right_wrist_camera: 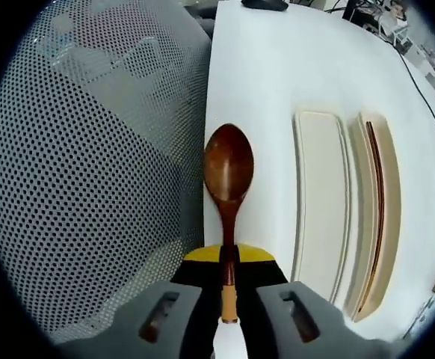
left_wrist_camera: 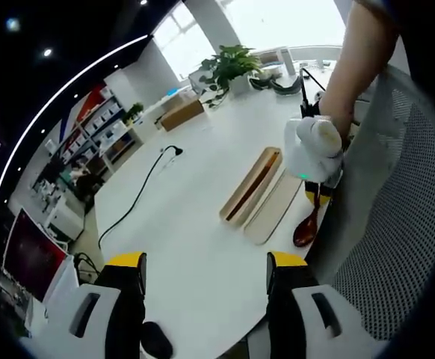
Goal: Arrange the utensils inside the cutlery case until each visible utensil rests in its matching compartment.
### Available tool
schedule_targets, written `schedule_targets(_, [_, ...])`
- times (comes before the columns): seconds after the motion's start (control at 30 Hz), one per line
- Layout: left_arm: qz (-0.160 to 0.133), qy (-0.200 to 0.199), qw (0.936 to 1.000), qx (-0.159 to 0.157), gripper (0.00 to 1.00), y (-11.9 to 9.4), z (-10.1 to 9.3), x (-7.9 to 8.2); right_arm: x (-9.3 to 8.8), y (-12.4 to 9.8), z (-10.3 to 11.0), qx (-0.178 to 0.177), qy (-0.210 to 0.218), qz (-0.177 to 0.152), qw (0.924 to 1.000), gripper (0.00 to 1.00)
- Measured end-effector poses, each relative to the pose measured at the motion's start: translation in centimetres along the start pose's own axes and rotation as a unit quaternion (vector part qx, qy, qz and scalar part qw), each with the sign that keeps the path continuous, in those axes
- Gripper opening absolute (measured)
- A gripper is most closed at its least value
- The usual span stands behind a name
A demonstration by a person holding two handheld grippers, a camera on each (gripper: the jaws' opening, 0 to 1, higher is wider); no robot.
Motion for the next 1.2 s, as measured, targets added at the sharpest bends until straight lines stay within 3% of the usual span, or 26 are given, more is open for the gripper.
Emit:
schedule_targets(0.27, [0.0,0.003,1.0,-0.004,0.67,0.03,-0.08,0.01,-0.23,-0.16,-0.24,0.004,0.02,-0.001,0.9998,0.01])
schedule_targets(0.77, [-0.002,0.006,1.0,-0.003,0.67,0.01,-0.12,0.18,-0.3,-0.2,-0.04,0.006,0.005,-0.01,0.9999,0.02])
schedule_targets(0.97, [-0.004,0.003,1.0,0.001,0.67,-0.03,0.0,0.18,-0.34,-0.26,0.47,-0.011,-0.006,-0.012,0.9999,0.02])
schedule_targets(1.07, [-0.002,0.003,1.0,0.003,0.67,-0.04,0.06,0.11,-0.35,-0.28,0.0,-0.006,0.016,-0.017,0.9997,0.02])
schedule_targets(1.2, [-0.003,0.001,1.0,0.005,0.67,-0.03,0.15,0.09,-0.3,-0.23,0.18,-0.008,0.012,-0.016,0.9998,0.02])
Point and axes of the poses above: the point that each gripper's makers call its tool centre point, and the gripper's own axes: y roughly forward along the fingers, z roughly to its left, x roughly out of its top, the point moved 7 cm from there along -y, roughly backward along the fingers, and after that the axes turned 13 degrees about -z, right-handed, at the moved point
